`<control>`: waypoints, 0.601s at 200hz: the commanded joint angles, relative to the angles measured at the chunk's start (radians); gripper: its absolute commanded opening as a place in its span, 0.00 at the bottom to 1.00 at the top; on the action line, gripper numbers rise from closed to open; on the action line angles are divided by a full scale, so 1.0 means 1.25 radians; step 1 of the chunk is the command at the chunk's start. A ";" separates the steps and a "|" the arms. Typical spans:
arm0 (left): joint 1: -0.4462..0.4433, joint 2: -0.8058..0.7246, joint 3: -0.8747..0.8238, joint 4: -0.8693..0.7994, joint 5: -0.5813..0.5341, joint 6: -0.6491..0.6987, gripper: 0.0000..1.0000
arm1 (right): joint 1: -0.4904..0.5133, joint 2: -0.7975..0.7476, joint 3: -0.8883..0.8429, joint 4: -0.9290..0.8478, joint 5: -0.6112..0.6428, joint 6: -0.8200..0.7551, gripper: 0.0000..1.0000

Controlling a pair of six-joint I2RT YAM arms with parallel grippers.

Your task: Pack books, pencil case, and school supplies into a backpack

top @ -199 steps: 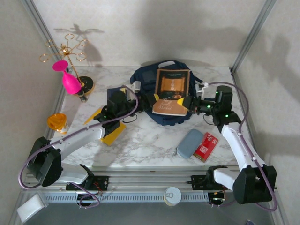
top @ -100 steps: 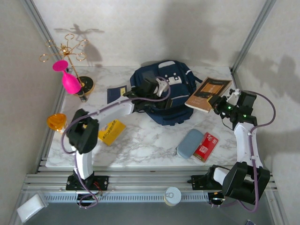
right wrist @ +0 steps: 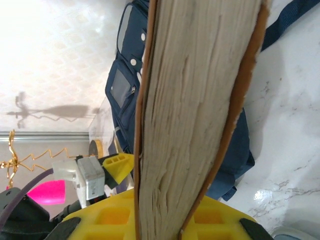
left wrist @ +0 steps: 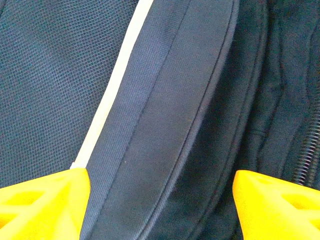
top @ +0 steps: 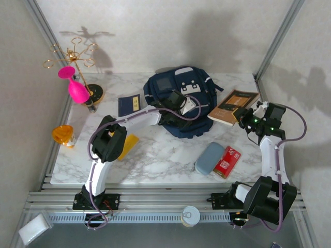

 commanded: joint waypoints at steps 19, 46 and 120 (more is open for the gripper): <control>-0.003 0.098 0.103 -0.090 0.003 0.069 0.77 | -0.005 -0.006 -0.004 0.057 -0.037 0.004 0.00; 0.006 0.153 0.161 -0.110 -0.024 0.063 0.74 | -0.006 -0.012 -0.015 0.060 -0.041 0.007 0.00; 0.019 0.128 0.196 -0.130 -0.036 0.071 0.06 | -0.006 -0.033 -0.018 0.021 -0.026 -0.007 0.00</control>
